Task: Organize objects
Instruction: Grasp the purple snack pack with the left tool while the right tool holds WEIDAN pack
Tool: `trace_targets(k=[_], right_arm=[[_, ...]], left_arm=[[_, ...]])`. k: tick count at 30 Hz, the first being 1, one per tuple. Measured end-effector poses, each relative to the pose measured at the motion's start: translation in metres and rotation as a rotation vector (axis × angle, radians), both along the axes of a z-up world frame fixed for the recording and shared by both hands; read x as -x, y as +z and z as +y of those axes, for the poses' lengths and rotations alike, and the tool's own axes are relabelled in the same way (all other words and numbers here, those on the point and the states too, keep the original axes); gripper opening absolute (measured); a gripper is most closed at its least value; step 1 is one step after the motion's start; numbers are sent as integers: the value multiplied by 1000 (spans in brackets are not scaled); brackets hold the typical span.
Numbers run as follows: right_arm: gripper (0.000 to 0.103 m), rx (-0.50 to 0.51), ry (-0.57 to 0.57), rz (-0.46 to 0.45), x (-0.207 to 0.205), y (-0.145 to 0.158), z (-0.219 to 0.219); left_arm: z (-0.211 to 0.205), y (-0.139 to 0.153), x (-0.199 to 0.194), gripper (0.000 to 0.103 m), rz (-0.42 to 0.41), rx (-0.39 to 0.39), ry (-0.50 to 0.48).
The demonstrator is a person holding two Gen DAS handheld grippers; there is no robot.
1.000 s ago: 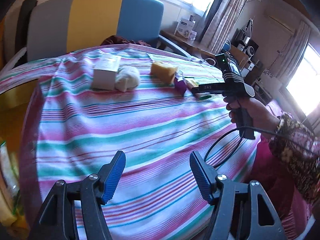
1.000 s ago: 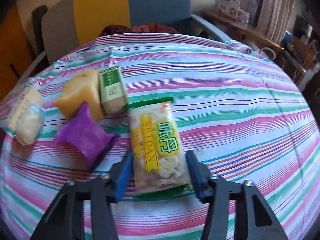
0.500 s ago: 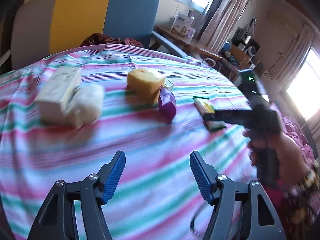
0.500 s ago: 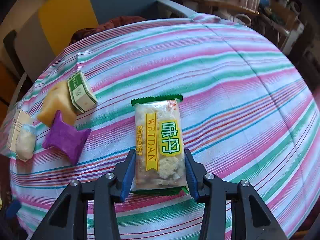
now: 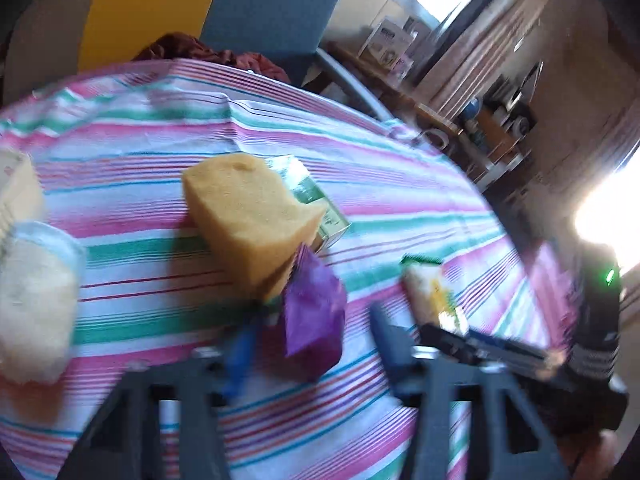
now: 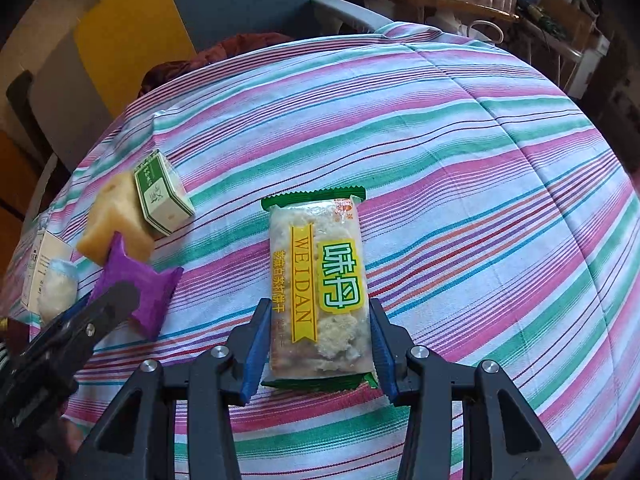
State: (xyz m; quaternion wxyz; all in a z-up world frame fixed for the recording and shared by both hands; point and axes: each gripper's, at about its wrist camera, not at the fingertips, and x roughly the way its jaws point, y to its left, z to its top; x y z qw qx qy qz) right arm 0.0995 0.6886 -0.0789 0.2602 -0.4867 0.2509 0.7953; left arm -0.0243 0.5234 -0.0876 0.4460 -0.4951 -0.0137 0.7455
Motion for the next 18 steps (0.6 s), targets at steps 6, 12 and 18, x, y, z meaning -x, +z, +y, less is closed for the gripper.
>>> trace_targets(k=[6,12,18], right_arm=[[47,-11,8,-6,2,-1,1],[47,-16,10,-7,2,-1,0],[47,-36,20,-18,5,-3,-2]], left_arm=[[-26,0,-9,33,38,-30,6],[-66,-3,-36,35,83,-24,-33],[-91,-1,-59,44,123,16,-67]])
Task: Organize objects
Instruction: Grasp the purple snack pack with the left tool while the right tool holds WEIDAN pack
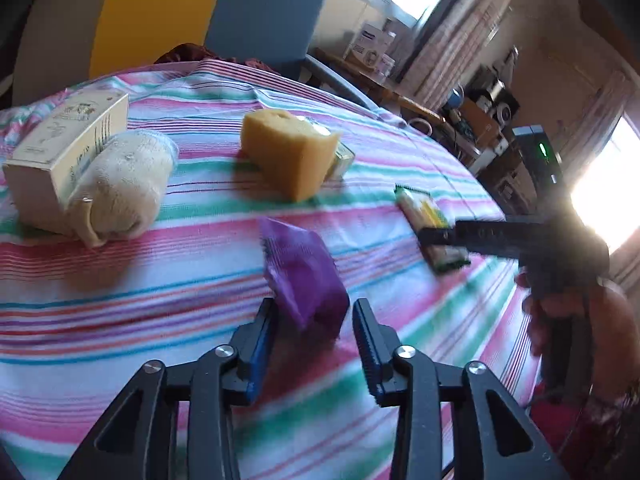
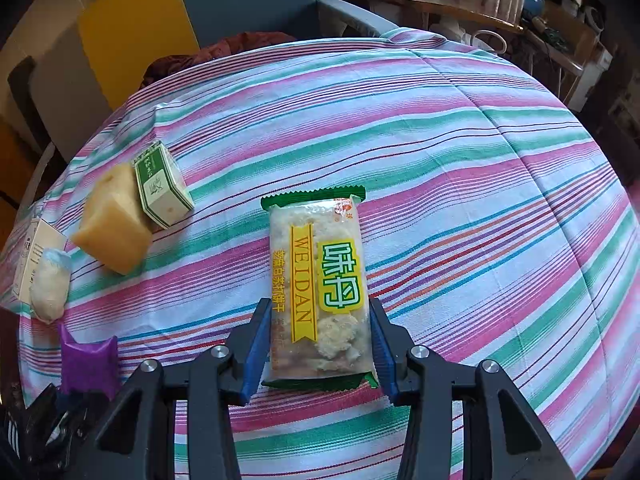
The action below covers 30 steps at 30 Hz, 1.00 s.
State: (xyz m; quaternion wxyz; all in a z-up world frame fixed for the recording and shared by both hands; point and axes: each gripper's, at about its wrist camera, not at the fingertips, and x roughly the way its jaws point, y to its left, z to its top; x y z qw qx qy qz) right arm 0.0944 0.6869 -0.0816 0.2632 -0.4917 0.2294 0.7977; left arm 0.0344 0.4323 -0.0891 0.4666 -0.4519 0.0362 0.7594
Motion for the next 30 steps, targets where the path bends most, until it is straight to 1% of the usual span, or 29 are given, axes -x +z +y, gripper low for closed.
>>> trace_targets(k=[2,4,6,11,13,14,15,17,18,21,25,27,30], right_arm=[[47,3,-2,3,-1,0,1],[47,5,-3,6,-2,0,2],[48,2,-4,7,-3,0,1],[49,0,1,4,-3,0,0],[49,-1,1,3,-3,-1,-1],[49,-1,1,4,-4,0,-1],[49,-1,0,4,-4,0,-1],[47,-5,-2,3,-2,-1,0],[47,-9,-2,3,-2,-1,-1],[46,-15,-5,14,-2,1,-1],[46,7,12,76,0,7,-4],[46,3,32,93,2,9,-8],[46,31,73,134,5,11,-15]], left_arm=[[4,2,-3,48,29,20,-7],[8,4,-1,51,40,41,2],[11,4,5,60,44,52,32],[24,1,26,61,-3,39,53],[22,-1,35,58,-40,-9,79],[20,-3,37,47,-47,-27,86],[19,-6,38,39,-34,-21,84],[14,-8,35,38,-28,-50,62],[11,-9,35,38,-37,-60,62],[-3,-9,31,38,-26,-73,78],[-19,-7,24,38,-13,-82,81],[-31,-6,22,38,-18,-94,99],[-50,-6,19,38,-31,-110,123]])
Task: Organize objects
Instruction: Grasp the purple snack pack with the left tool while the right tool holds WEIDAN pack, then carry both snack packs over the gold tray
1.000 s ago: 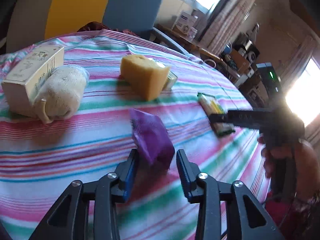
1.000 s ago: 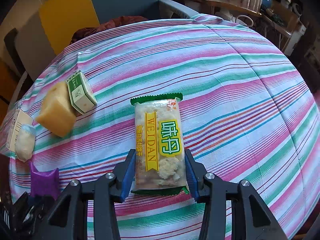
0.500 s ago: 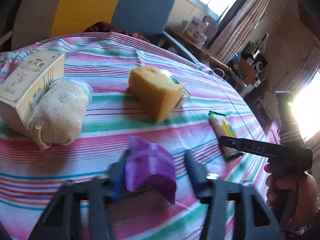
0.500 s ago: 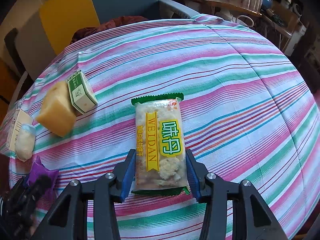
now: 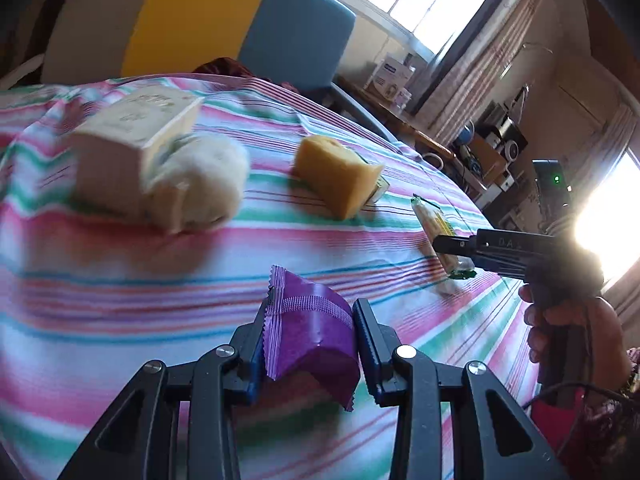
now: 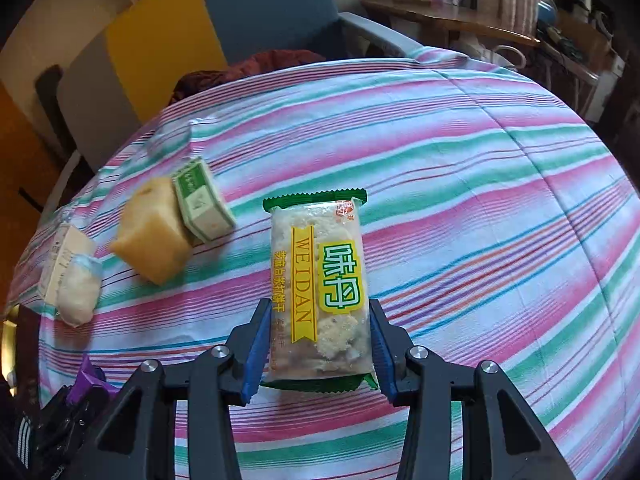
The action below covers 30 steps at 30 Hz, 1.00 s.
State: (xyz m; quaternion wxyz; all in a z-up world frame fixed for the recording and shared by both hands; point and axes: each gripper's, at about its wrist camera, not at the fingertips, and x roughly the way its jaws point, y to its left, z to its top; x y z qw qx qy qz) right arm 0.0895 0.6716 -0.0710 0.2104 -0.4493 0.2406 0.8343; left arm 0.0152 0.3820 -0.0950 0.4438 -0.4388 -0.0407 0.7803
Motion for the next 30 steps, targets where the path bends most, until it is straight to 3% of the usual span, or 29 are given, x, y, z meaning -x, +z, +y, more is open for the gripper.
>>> trace_targets(k=[3,6,13,17,30], right_arm=[[46,30,44,17,5,-2,-11],[46,-5,88,2,11,-4,-21],[46,-78,132,2,13,-1,-32],[46,-66,131,-25,13,-9,-30],[46,-231,133,38,8,15,-41]], left_arm=[[-14,0,-5,38,-12,-9,9],[-30,4,-12,38,-21,-5,16],[-69,38,-35,38,66,-53,-18],[-100,52,-34,38,86,-76,2],[-226,73,13,38,102,-117,300]])
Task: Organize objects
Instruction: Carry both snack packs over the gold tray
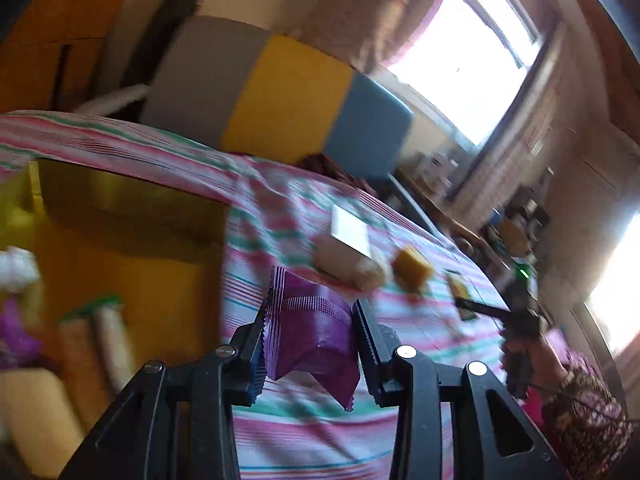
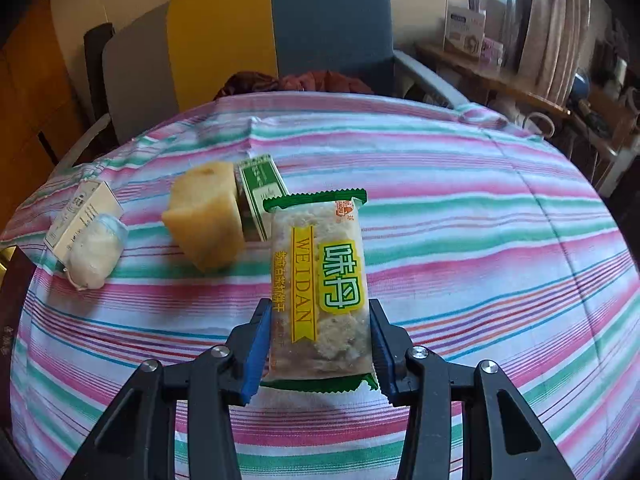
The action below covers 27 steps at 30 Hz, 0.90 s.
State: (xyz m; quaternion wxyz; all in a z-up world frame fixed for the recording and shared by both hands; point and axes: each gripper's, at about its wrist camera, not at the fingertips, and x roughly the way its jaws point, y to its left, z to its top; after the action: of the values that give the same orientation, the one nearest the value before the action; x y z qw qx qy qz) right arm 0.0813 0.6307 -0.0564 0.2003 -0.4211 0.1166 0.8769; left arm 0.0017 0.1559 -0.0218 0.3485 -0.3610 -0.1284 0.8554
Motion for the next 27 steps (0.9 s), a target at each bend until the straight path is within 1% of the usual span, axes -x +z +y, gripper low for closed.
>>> trace_targets(k=[2,6,7,11,13,17,19,20,21,24,27], right_arm=[[46,-22,-1,10,0,4,-3],[46,-50,12,-18,4,-1,-11],[46,-60,18,-18,5,0,-14],[46,-110,41,-7,7,11,-26],[46,-106,49,13,5,20,-34],[46,-63,73,75,0,37,-61],[46,-51,107,88,0,41,-81],[46,-50,123,93,1,43,-90],[46,-48,143,97,2,45,-100],[46,-32,210,115,4,50,-135],[46,-4,258,130,7,51,-165]], left_arm=[[-20,-1,13,38,-16,-5,55],[-65,-9,36,38,-67,-5,161],[-72,-11,40,38,-77,-2,175],[-97,-20,66,38,-136,55,243],[-110,-26,82,38,-168,69,283],[-116,-38,99,39,-223,112,316],[-119,-43,105,39,-271,81,314],[-120,-44,107,40,-279,76,317],[-120,-45,107,44,-287,83,323],[-120,-45,106,50,-291,88,340],[-126,-43,100,51,-272,78,374]])
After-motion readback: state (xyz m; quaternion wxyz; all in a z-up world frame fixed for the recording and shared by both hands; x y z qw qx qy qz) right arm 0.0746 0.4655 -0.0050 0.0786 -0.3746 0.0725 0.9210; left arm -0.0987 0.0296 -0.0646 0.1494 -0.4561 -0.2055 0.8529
